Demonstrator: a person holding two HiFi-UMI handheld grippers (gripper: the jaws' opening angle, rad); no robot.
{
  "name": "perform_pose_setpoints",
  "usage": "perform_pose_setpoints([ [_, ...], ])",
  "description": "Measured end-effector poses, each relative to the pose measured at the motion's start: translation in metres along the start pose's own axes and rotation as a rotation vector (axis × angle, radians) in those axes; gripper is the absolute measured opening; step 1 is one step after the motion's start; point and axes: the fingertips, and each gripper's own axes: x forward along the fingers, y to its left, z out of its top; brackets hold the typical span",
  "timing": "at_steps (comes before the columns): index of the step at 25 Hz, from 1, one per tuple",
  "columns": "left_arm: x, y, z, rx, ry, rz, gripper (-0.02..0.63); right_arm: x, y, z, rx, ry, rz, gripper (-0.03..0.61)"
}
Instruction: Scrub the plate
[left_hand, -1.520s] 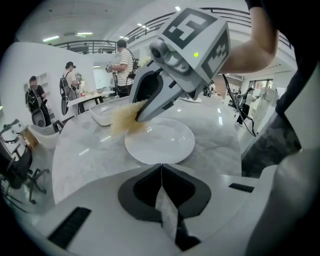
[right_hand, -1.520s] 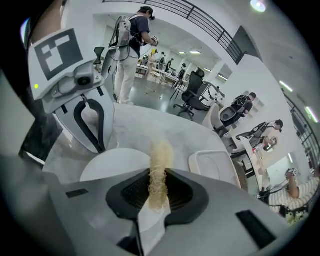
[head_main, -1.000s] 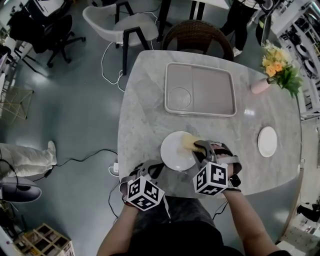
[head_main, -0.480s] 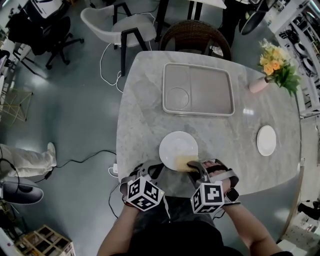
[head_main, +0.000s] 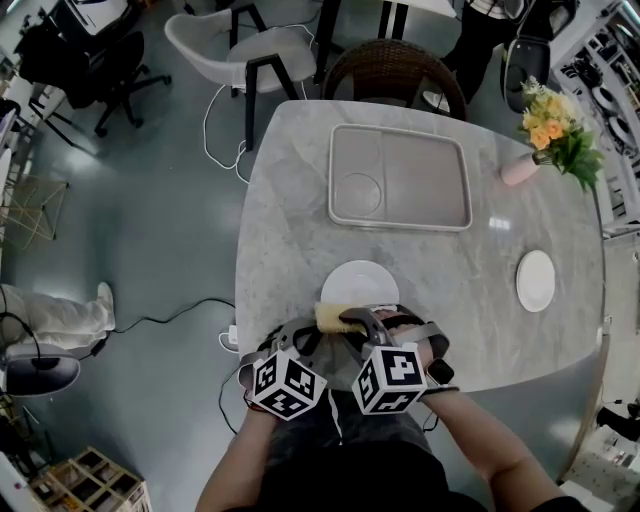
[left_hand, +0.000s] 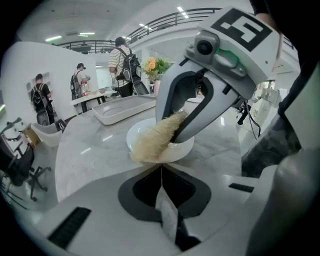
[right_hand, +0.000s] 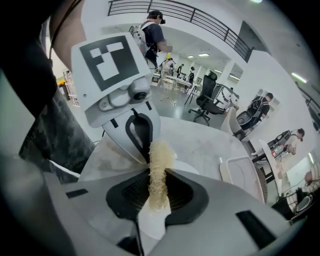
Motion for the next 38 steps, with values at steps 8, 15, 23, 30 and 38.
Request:
perform_pose_setpoints([
  [8, -0.001, -0.005, -0.001, 0.003, 0.003, -0.008, 0.014, 0.010, -0.042, 0.004, -0.010, 0.014, -0.075, 0.080],
  [15, -0.001, -0.004, 0.000, 0.008, 0.002, -0.009, 0.014, 0.003, -0.073, -0.034, 0.018, 0.113, -0.183, 0.080],
  [23, 0.001, -0.008, 0.004, 0.028, 0.001, -0.025, 0.014, -0.009, -0.065, -0.057, 0.054, 0.152, -0.189, 0.080],
  [30, 0.003, -0.012, 0.005, 0.046, 0.002, -0.040, 0.014, -0.013, -0.030, -0.064, 0.083, 0.159, -0.138, 0.080],
  [38, 0.003, -0.016, 0.004, 0.055, 0.003, -0.048, 0.014, -0.019, 0.005, -0.057, 0.061, 0.150, -0.080, 0.080],
])
